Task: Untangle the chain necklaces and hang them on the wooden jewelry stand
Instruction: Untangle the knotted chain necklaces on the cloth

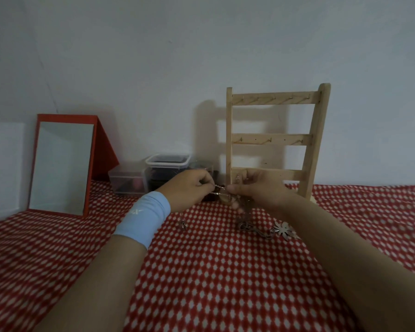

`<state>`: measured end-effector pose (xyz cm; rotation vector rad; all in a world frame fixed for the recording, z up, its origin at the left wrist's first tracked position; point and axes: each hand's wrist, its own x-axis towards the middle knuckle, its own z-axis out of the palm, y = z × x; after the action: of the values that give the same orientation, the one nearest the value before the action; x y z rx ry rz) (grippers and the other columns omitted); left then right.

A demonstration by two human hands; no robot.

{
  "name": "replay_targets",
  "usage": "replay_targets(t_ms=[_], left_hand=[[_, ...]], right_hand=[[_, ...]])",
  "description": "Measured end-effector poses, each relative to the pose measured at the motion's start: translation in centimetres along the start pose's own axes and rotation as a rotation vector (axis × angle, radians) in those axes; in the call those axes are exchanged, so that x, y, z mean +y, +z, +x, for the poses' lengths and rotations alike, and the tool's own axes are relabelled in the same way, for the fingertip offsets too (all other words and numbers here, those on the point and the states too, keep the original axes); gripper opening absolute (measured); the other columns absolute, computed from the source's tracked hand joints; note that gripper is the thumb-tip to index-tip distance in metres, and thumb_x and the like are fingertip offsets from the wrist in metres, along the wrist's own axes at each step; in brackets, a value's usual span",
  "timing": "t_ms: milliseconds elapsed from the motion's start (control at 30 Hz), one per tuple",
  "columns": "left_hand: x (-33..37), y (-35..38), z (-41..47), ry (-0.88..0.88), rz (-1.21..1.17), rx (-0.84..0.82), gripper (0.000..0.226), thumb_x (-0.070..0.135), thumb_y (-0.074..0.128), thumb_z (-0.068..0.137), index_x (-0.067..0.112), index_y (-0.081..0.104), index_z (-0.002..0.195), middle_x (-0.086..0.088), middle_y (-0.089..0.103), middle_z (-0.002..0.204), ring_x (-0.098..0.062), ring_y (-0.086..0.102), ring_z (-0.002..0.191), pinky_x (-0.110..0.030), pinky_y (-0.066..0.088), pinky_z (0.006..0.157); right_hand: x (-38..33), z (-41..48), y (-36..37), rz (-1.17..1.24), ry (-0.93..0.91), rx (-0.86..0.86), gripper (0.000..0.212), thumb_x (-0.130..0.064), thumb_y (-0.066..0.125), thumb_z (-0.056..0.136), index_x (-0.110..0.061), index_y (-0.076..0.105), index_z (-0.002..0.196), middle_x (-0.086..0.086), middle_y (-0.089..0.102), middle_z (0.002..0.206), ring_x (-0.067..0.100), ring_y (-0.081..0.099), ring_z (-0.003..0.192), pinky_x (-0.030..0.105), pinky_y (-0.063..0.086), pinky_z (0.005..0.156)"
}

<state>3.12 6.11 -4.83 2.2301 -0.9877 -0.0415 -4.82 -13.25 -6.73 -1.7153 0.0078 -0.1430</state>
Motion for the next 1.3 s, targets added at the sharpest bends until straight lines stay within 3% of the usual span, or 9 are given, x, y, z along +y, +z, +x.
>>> replay_targets(t_ms=[200,367,467,600,700,833,1033,1167,1300], left_hand=[[-0.6,-0.4,-0.1,-0.020,0.119,-0.064,0.010,0.027,0.056,0.097,0.024,0.065,0.094,0.020,0.057,0.079,0.007,0.052,0.069,-0.010,0.035,0.063],[-1.0,-0.7,-0.2,-0.064,0.171,-0.146,0.015,0.028,0.057,0.096,0.019,0.068,0.100,0.020,0.057,0.079,0.005,0.052,0.071,-0.012,0.037,0.064],[-0.9,-0.8,-0.3,-0.075,0.176,-0.177,0.015,0.028,0.056,0.097,0.019,0.068,0.101,0.020,0.058,0.082,0.005,0.053,0.074,-0.013,0.039,0.065],[-0.6,-1.4,-0.3,-0.085,0.135,-0.199,0.012,0.027,0.057,0.097,0.022,0.068,0.097,0.021,0.059,0.072,0.007,0.055,0.063,-0.011,0.039,0.059],[-0.7,-1.6,-0.4,-0.143,0.070,-0.288,0.012,0.028,0.058,0.097,0.023,0.068,0.094,0.018,0.056,0.051,0.004,0.049,0.046,-0.014,0.039,0.051],[-1.6,-1.3,-0.5,-0.229,0.090,-0.382,0.012,0.026,0.059,0.096,0.022,0.066,0.087,0.012,0.054,0.051,-0.001,0.046,0.044,-0.016,0.039,0.048],[-2.9,1.1,0.2,-0.213,0.463,-0.303,0.009,0.024,0.061,0.091,0.027,0.069,0.089,0.004,0.068,0.106,-0.015,0.062,0.099,-0.030,0.049,0.094],[-1.6,2.5,0.4,-0.095,0.138,-0.191,0.018,0.023,0.063,0.091,0.023,0.068,0.109,0.006,0.068,0.109,-0.010,0.063,0.101,-0.029,0.048,0.099],[-1.1,3.6,0.4,-0.123,-0.160,-0.139,0.029,0.022,0.076,0.083,0.015,0.067,0.109,0.003,0.074,0.088,-0.010,0.070,0.086,-0.028,0.053,0.092]], right_hand=[[-0.2,0.0,-0.7,-0.364,0.044,-0.051,0.023,-0.005,0.069,0.093,-0.011,0.067,0.114,0.004,0.079,0.089,0.026,0.076,0.083,0.035,0.064,0.077],[-0.1,0.1,-1.1,-0.453,0.093,-0.177,0.023,-0.011,0.063,0.098,-0.017,0.066,0.121,-0.005,0.073,0.070,0.009,0.063,0.060,0.021,0.051,0.058],[-0.4,0.0,-0.8,-0.526,0.095,-0.244,0.015,-0.023,0.059,0.101,-0.026,0.069,0.113,-0.007,0.072,0.078,0.007,0.058,0.061,0.022,0.049,0.060],[-1.5,-0.4,-0.9,-0.709,0.124,-0.354,0.012,-0.034,0.064,0.097,-0.043,0.069,0.104,-0.015,0.074,0.100,0.002,0.067,0.090,0.023,0.052,0.087],[-2.3,-0.5,-1.4,-0.788,0.121,-0.385,0.013,-0.041,0.062,0.097,-0.047,0.073,0.100,-0.005,0.077,0.103,0.019,0.072,0.099,0.036,0.054,0.097],[-1.3,-0.4,-1.0,-0.763,0.173,-0.306,0.017,-0.046,0.068,0.091,-0.032,0.078,0.094,-0.018,0.076,0.081,-0.001,0.069,0.079,0.027,0.051,0.087],[1.1,0.3,-0.2,-0.864,0.071,-0.259,0.019,-0.028,0.066,0.097,-0.034,0.078,0.111,-0.019,0.075,0.103,0.004,0.068,0.094,0.006,0.044,0.069],[1.3,0.5,-0.2,-0.802,-0.005,-0.212,0.017,-0.025,0.065,0.098,-0.031,0.075,0.111,-0.013,0.076,0.101,0.002,0.070,0.090,0.004,0.046,0.069],[1.4,0.6,-0.3,-0.621,-0.021,-0.097,0.009,-0.025,0.069,0.095,-0.026,0.063,0.103,-0.004,0.076,0.093,0.008,0.072,0.086,0.026,0.058,0.080]])
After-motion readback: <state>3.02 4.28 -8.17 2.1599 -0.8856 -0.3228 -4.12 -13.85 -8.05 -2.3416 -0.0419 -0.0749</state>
